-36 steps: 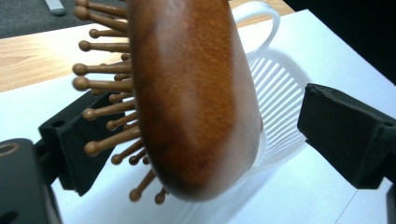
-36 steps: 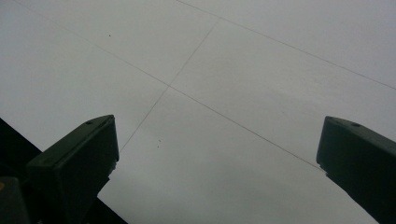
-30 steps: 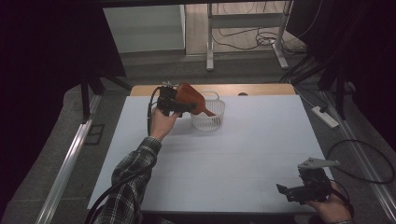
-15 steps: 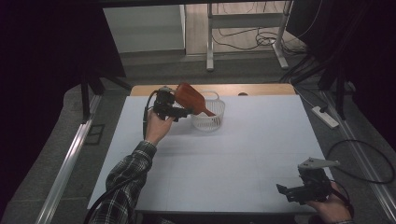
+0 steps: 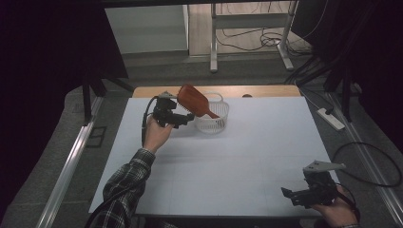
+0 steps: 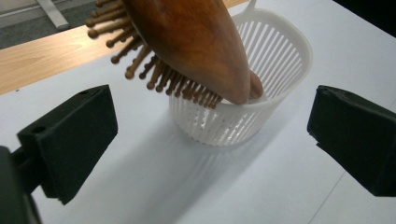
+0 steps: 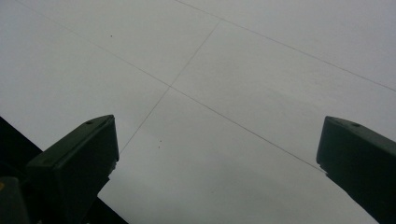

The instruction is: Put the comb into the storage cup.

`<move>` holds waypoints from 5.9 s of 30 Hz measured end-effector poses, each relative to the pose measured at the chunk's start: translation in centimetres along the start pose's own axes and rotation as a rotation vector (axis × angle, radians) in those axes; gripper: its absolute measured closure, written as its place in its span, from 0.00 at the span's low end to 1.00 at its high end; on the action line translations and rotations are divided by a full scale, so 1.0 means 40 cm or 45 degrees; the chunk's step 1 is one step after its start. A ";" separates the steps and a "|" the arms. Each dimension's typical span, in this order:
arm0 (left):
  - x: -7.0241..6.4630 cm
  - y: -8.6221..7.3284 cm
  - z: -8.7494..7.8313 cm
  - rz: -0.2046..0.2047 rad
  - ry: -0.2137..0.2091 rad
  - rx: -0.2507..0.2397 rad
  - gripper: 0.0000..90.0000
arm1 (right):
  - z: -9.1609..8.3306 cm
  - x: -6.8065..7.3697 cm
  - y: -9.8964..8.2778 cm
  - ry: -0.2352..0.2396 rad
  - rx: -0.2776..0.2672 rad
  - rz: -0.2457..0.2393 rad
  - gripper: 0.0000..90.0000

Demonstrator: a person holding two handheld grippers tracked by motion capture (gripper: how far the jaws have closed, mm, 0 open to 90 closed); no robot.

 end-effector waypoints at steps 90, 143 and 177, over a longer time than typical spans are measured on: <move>-0.064 -0.189 -0.152 0.008 -0.101 -0.017 0.00 | -0.014 -0.005 0.006 -0.037 -0.071 0.020 0.00; -0.107 -0.287 -0.230 0.020 -0.009 0.001 0.00 | -0.011 -0.011 0.010 -0.051 -0.080 0.054 0.00; -0.096 -0.388 -0.305 -0.053 0.059 0.015 0.00 | -0.009 -0.009 0.010 -0.058 -0.073 0.046 0.00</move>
Point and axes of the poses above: each handheld gripper's, and its own axes: z roughly forward along the jaws, y roughly out of its top, x roughly to its left, the point moved 8 cm from there along z, roughly forward along the jaws, and after that the axes turned 5 degrees about x, right-handed, at the moved point
